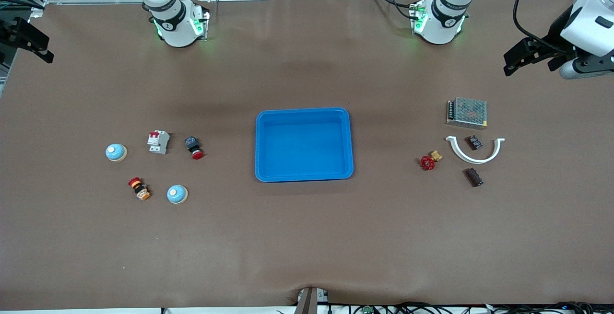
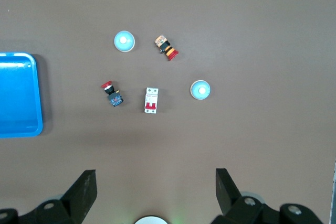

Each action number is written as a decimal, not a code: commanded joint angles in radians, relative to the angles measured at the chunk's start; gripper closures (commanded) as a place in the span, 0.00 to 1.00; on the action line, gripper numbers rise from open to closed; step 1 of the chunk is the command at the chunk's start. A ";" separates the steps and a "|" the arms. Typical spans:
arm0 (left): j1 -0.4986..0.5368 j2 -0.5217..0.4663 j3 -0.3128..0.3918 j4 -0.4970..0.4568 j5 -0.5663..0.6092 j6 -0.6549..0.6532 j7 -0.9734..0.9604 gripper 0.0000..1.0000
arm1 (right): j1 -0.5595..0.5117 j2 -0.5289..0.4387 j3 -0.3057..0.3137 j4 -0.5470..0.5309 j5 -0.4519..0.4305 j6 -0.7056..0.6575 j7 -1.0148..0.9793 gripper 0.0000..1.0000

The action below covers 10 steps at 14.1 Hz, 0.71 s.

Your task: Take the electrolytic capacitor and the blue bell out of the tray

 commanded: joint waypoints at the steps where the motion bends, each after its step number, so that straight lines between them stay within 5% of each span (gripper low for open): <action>1: 0.003 -0.009 0.000 -0.004 0.002 -0.004 0.016 0.00 | -0.026 0.003 0.013 0.057 0.006 -0.017 0.006 0.00; 10: 0.008 -0.009 0.002 -0.004 0.000 -0.004 0.016 0.00 | -0.052 0.000 0.024 0.059 0.019 -0.088 -0.012 0.00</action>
